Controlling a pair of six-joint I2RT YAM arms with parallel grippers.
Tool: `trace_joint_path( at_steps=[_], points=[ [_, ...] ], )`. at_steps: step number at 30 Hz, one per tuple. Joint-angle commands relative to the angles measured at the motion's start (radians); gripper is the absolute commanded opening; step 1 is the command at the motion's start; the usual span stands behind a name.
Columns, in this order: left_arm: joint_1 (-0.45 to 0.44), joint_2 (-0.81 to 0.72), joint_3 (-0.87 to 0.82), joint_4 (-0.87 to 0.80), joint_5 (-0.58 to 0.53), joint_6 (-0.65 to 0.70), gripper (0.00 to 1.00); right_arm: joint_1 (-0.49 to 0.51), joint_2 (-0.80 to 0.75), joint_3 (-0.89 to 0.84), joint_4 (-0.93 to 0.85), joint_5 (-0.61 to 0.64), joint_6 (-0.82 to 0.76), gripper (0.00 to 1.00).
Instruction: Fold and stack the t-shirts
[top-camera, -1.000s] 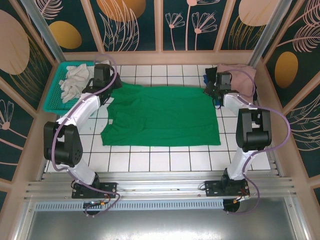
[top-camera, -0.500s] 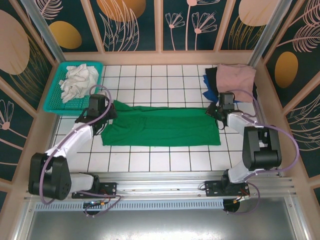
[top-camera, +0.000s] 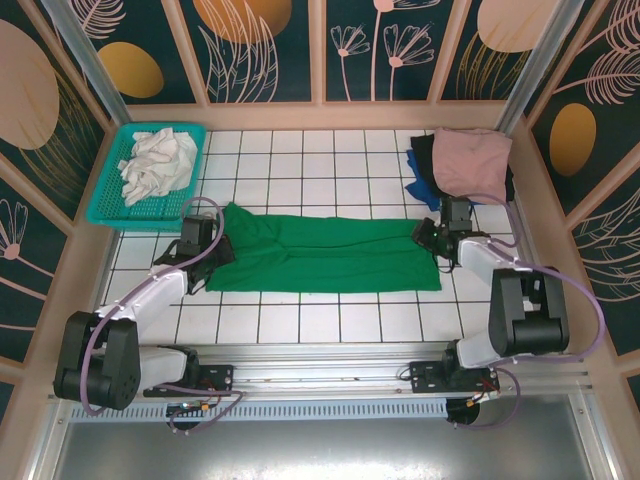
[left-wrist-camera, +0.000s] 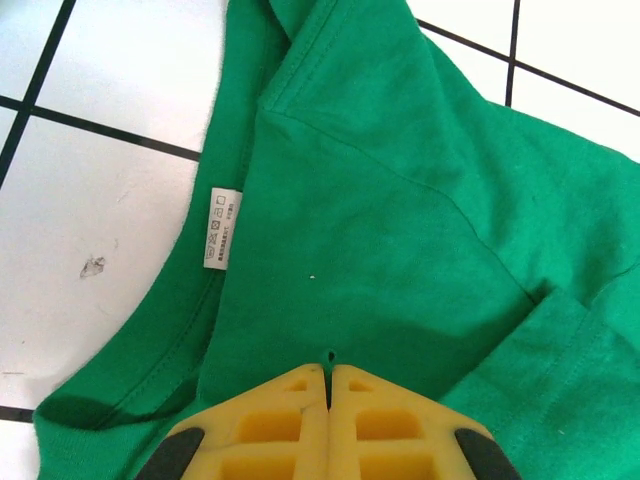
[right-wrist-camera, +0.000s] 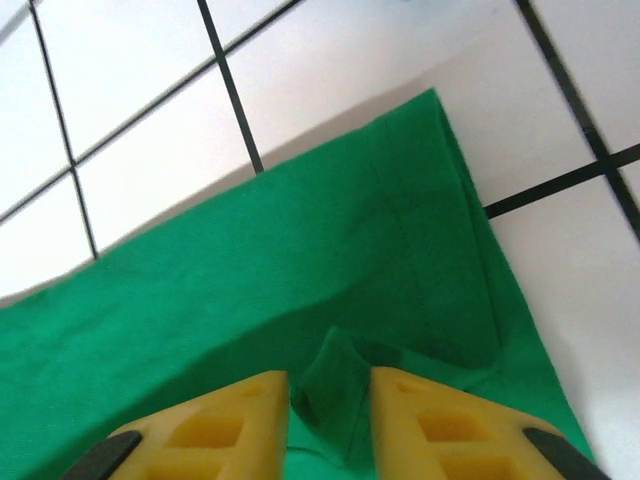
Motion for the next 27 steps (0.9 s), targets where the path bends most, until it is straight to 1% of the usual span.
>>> trace_joint_path(
  at_steps=[1,4,9,13,16,19,21,22,24,27],
  points=[
    [-0.001,0.008,-0.014,0.035,0.021,-0.012,0.00,-0.036,-0.059,-0.017,-0.042,0.033,0.026,0.32],
    [-0.001,0.020,-0.012,0.036,0.025,-0.007,0.00,-0.050,-0.029,-0.011,-0.029,0.025,0.028,0.34],
    [0.000,0.016,-0.019,0.034,0.011,-0.004,0.00,-0.056,0.073,0.060,-0.015,0.028,0.026,0.35],
    [0.000,0.018,-0.022,0.039,0.012,-0.006,0.00,-0.049,0.134,0.092,0.004,-0.017,0.027,0.34],
    [0.000,0.025,-0.023,0.037,0.013,-0.008,0.00,-0.039,0.126,0.087,0.002,-0.043,0.037,0.34],
    [-0.001,0.028,-0.025,0.043,0.018,-0.012,0.00,-0.032,0.079,0.077,-0.017,-0.028,0.052,0.34],
    [-0.001,0.031,-0.023,0.043,0.021,-0.011,0.00,-0.031,0.048,0.071,-0.027,-0.020,0.062,0.36],
    [-0.001,0.031,-0.023,0.044,0.022,-0.012,0.00,-0.030,0.037,0.068,-0.026,-0.020,0.067,0.38],
    [-0.001,0.032,-0.022,0.046,0.023,-0.010,0.00,-0.027,0.039,0.068,-0.021,-0.023,0.072,0.41],
    [-0.001,0.033,-0.020,0.045,0.024,-0.007,0.00,-0.019,0.092,0.083,-0.037,-0.013,0.072,0.41]
  ],
)
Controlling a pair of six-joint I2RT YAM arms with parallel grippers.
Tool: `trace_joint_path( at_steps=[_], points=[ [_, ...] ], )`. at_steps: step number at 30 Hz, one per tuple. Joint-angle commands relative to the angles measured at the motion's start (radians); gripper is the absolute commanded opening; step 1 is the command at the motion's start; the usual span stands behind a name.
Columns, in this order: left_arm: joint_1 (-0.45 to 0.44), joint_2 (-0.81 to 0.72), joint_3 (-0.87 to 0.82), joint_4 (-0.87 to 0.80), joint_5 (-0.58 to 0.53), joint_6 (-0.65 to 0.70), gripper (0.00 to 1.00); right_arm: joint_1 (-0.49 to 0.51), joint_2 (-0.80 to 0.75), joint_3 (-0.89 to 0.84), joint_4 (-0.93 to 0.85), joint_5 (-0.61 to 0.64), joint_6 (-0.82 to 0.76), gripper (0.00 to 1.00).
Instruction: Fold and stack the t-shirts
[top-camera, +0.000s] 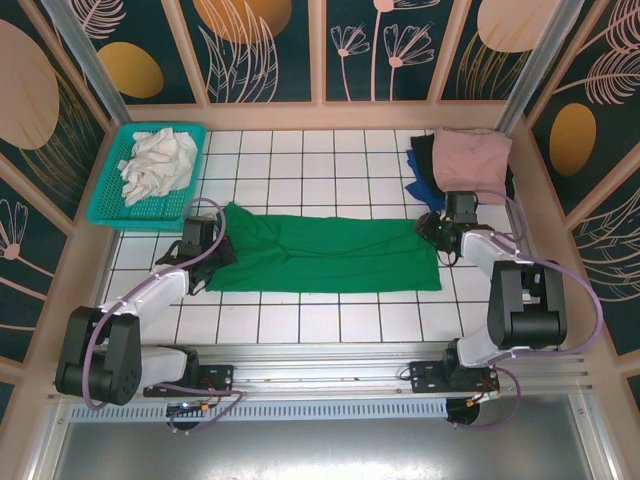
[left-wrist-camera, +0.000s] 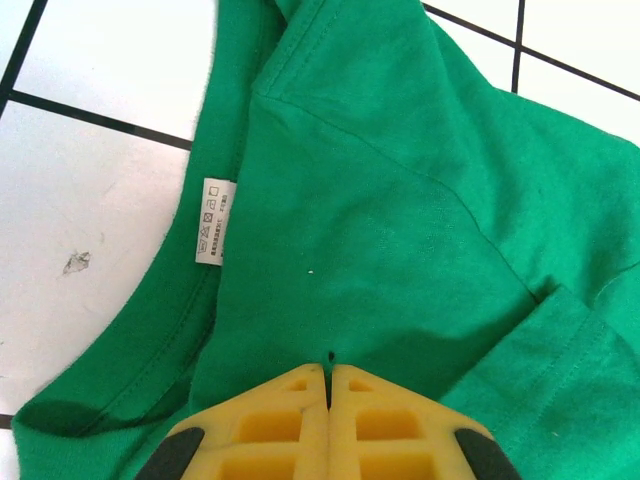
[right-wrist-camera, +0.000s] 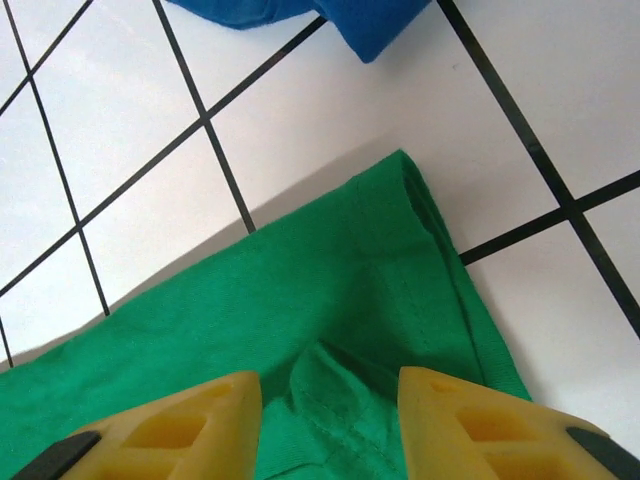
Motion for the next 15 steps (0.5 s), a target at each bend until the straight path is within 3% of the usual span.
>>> trace_joint_path(
  at_steps=[1,15],
  points=[
    [-0.001,0.008,-0.007,0.017,0.009,-0.008,0.00,0.015,0.040,0.023,-0.021,0.012,0.017,0.41],
    [-0.002,0.013,-0.010,0.022,0.006,-0.008,0.00,0.032,0.125,0.102,-0.047,0.033,0.001,0.43]
  ],
)
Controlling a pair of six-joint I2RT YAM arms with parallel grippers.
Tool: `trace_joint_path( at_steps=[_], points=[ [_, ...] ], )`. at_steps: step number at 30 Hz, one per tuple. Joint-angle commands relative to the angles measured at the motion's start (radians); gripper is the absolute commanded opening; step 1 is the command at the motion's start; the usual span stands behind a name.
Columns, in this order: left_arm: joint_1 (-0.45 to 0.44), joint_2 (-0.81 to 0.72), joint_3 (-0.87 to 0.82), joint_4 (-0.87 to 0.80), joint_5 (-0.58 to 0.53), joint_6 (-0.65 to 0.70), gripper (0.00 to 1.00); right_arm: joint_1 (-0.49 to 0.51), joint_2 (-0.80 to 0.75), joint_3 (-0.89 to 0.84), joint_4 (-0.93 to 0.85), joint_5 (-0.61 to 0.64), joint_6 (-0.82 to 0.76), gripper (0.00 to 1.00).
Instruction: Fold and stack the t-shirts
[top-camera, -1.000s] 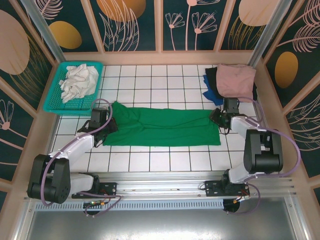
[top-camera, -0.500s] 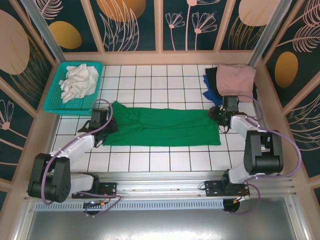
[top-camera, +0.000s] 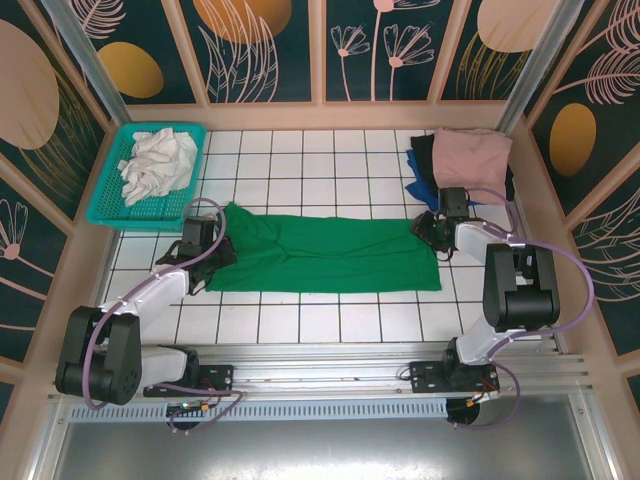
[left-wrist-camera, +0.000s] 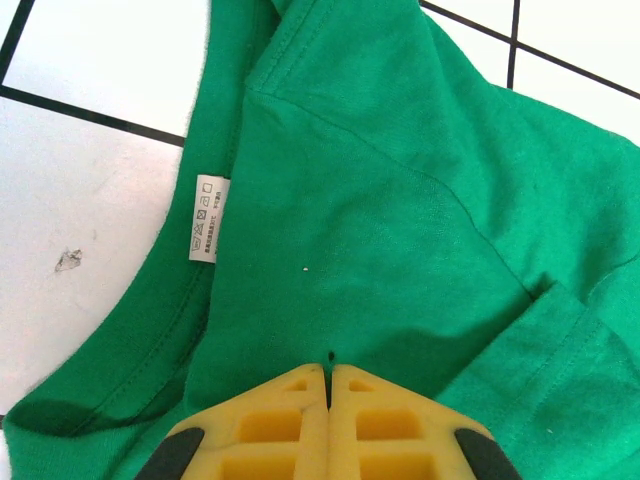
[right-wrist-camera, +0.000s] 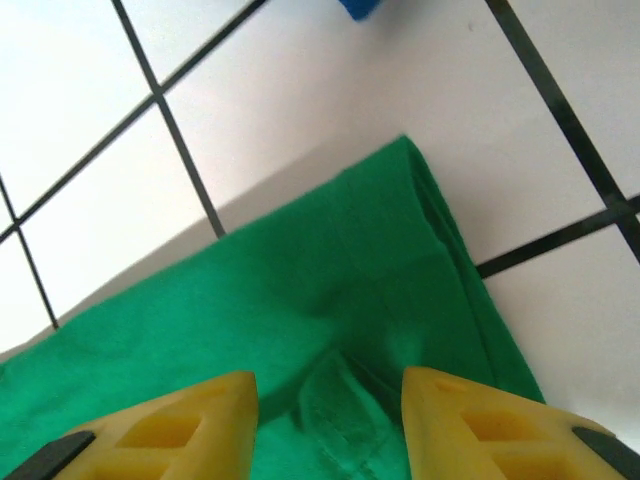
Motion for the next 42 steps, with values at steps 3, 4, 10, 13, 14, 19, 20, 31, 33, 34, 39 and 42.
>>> trace_joint_path(
  at_steps=[3,4,10,13,14,19,20,31,33,34,39,42],
  points=[
    [-0.001,0.016,-0.007,0.024,0.003,-0.008,0.00,0.019,0.037,0.055,-0.036,0.014,-0.011,0.43],
    [-0.001,0.017,-0.008,0.024,0.003,-0.008,0.00,0.025,0.045,0.061,-0.045,0.019,-0.017,0.43],
    [0.000,0.020,-0.010,0.024,0.004,-0.006,0.00,0.045,0.053,0.047,-0.089,0.091,-0.034,0.43],
    [-0.001,0.022,-0.006,0.023,0.002,-0.003,0.00,0.054,0.054,0.037,-0.104,0.119,-0.042,0.44],
    [0.000,0.023,-0.003,0.020,0.002,-0.004,0.00,0.056,0.055,0.034,-0.106,0.121,-0.045,0.44],
    [-0.001,0.027,0.003,0.018,0.005,-0.005,0.00,0.064,0.058,0.033,-0.108,0.128,-0.048,0.31],
    [-0.001,0.026,0.002,0.018,0.006,-0.005,0.00,0.064,0.058,0.036,-0.110,0.130,-0.048,0.25],
    [0.000,0.074,0.160,-0.036,-0.031,0.003,0.00,0.066,0.006,0.168,-0.184,0.180,-0.091,0.00],
    [-0.001,0.133,0.269,-0.055,-0.045,0.024,0.00,0.064,0.025,0.242,-0.194,0.186,-0.111,0.00],
    [-0.001,0.165,0.317,-0.059,-0.057,0.037,0.00,0.064,0.042,0.278,-0.193,0.190,-0.120,0.00],
    [-0.001,0.368,0.664,-0.115,-0.108,0.114,0.00,0.055,0.180,0.519,-0.229,0.185,-0.178,0.00],
    [-0.001,0.418,0.774,-0.149,-0.087,0.134,0.00,0.057,0.218,0.584,-0.265,0.177,-0.188,0.00]
  ],
)
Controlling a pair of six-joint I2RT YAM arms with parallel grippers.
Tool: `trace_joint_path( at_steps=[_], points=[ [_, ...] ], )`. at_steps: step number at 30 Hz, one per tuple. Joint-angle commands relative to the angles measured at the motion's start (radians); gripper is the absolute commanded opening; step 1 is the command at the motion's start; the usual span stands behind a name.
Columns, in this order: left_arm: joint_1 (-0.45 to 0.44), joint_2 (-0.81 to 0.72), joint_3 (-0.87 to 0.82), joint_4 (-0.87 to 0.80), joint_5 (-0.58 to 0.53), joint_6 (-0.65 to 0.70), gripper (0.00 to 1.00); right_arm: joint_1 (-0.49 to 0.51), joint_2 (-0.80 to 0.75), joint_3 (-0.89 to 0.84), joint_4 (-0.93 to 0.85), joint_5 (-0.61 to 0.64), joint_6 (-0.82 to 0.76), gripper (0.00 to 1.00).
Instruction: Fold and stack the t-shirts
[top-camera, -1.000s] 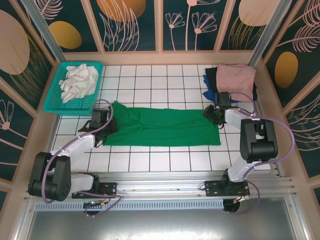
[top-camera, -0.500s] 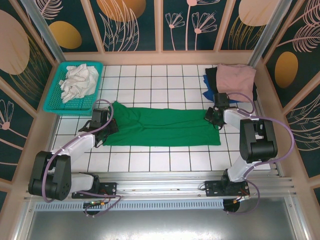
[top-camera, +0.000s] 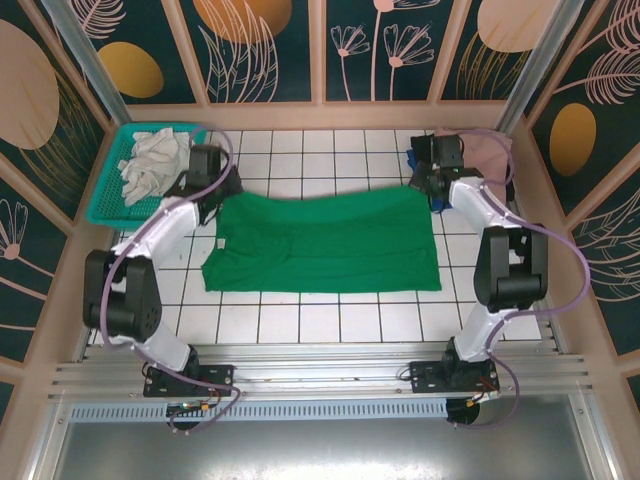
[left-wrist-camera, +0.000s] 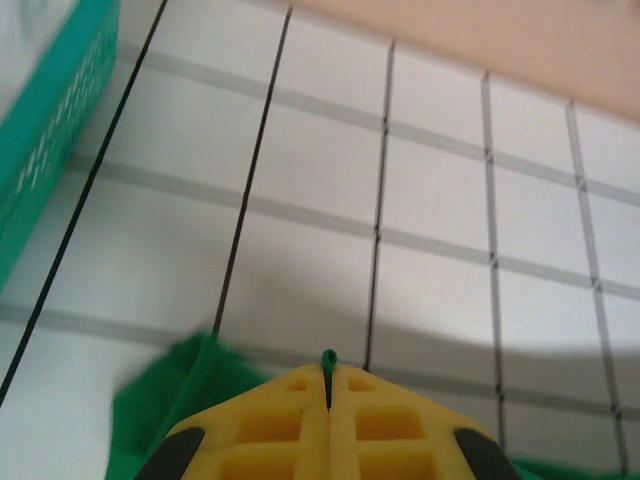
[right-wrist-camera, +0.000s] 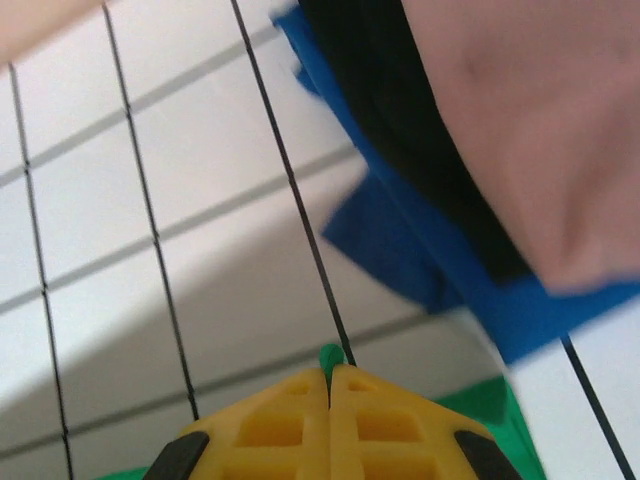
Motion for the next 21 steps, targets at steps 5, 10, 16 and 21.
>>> trace_joint_path(
  at_steps=[5,10,16,21],
  points=[
    [-0.001,-0.093,-0.074,-0.007,0.020,0.051,0.00,-0.015,-0.069,-0.156,0.035,0.013,-0.032,0.00],
    [-0.001,-0.230,-0.299,-0.004,0.025,0.026,0.00,-0.033,-0.163,-0.339,0.093,-0.030,-0.011,0.00],
    [-0.001,-0.341,-0.506,0.035,0.082,-0.036,0.00,-0.048,-0.243,-0.505,0.158,-0.105,0.006,0.00],
    [-0.003,-0.348,-0.603,0.074,0.118,-0.070,0.00,-0.052,-0.249,-0.578,0.184,-0.128,0.010,0.00]
  ],
)
